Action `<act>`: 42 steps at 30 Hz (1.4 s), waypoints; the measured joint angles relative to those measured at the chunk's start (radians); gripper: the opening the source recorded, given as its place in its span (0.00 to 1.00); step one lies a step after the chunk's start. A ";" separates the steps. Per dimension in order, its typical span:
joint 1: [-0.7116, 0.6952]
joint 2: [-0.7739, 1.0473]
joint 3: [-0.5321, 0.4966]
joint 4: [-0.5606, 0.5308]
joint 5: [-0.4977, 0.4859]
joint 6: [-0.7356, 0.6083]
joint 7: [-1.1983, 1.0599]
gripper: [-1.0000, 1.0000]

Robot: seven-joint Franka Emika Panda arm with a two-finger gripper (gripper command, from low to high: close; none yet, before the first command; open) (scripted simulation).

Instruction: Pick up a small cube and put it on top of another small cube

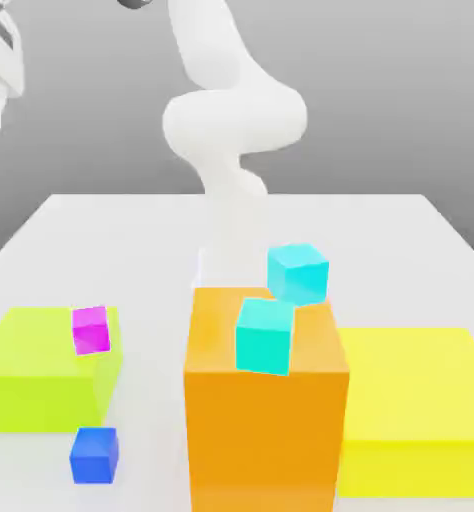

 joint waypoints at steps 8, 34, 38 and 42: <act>0.253 0.092 -0.299 -0.022 -0.131 0.068 -0.360 0.50; 1.079 -0.075 -1.157 0.045 -0.757 0.139 -0.727 0.00; 0.944 -0.001 -0.979 -0.002 -0.625 0.075 -0.796 0.00; 0.744 0.057 -0.750 -0.001 -0.482 -0.004 -0.749 0.00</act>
